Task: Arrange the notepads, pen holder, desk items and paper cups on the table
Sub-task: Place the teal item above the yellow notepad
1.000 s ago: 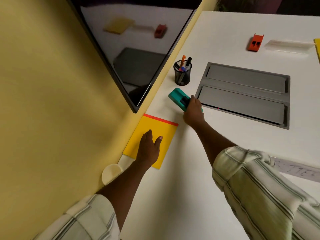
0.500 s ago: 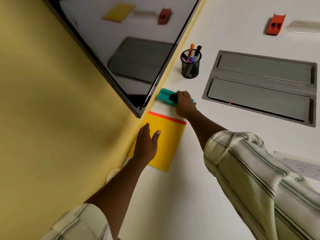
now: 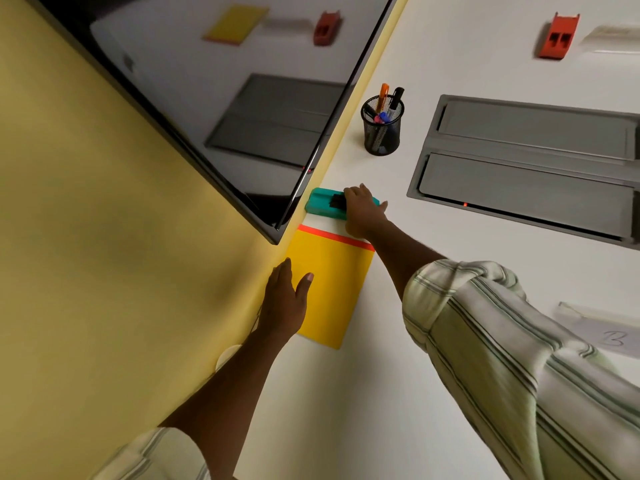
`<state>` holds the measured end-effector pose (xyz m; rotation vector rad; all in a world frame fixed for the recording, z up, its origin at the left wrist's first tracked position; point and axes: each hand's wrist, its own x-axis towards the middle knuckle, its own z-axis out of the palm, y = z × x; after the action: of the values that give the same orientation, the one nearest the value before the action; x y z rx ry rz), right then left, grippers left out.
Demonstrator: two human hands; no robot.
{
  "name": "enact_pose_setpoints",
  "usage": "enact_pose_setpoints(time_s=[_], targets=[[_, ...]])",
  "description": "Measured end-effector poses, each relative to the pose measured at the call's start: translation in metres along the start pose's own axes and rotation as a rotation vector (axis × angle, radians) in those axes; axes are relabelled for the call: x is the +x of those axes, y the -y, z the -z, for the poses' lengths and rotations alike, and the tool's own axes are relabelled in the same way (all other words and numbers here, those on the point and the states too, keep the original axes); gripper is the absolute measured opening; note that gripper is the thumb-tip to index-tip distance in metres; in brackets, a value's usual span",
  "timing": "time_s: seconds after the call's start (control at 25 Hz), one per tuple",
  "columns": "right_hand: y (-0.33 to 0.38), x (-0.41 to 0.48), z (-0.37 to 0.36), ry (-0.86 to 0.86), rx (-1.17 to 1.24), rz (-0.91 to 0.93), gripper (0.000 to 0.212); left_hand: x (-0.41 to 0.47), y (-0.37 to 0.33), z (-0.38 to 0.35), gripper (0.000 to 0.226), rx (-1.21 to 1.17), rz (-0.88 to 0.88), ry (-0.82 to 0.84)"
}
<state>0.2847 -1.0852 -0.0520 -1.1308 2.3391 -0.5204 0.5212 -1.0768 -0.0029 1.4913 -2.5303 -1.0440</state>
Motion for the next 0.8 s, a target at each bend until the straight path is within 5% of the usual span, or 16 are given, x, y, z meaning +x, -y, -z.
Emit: enact_pose_setpoints(time_s=[0.36, 0.56, 0.8], targets=[[-0.002, -0.017, 0.008, -0.145, -0.142, 0.153, 0.088, -0.008, -0.011, 0.004, 0.065, 0.017, -0.009, -0.018], [-0.009, -0.054, 0.004, -0.325, -0.018, 0.083, 0.075, -0.021, -0.021, -0.001, 0.065, -0.004, -0.039, -0.016], [-0.034, -0.111, 0.011, -0.324, 0.043, -0.084, 0.06, -0.039, -0.066, -0.01, 0.063, -0.085, -0.158, -0.04]])
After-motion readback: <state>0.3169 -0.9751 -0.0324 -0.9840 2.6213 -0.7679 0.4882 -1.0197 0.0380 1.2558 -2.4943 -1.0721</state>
